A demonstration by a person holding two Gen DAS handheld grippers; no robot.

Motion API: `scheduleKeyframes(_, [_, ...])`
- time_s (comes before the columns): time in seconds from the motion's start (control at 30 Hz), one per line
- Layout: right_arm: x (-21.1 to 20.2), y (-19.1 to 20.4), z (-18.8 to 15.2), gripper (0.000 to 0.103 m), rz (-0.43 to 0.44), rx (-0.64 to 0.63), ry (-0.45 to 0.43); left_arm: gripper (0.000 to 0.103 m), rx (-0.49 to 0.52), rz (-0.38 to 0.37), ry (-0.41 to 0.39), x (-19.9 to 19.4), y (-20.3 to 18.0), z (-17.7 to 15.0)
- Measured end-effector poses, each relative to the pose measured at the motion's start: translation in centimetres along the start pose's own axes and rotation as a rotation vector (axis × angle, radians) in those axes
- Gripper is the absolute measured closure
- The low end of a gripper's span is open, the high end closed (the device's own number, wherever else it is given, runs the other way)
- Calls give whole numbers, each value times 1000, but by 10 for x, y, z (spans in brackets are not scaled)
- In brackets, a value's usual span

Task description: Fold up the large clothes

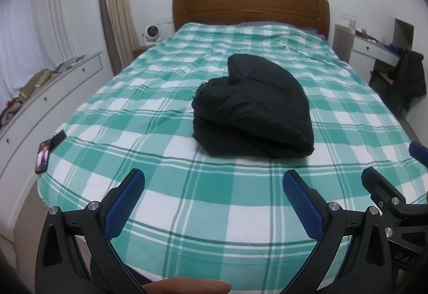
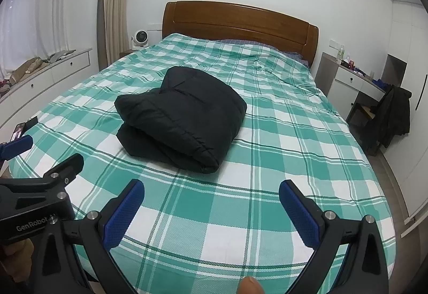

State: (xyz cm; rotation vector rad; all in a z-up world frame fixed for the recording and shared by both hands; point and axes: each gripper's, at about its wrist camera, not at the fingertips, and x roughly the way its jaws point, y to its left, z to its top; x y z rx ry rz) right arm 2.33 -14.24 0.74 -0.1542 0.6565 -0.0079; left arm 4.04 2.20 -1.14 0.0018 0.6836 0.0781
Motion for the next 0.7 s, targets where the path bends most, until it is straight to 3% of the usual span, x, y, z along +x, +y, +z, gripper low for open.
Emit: scheduleKeyframes(0.7, [1, 0, -6, 1, -10, -1, 24, 0, -3, 2, -32, -7, -2, -3])
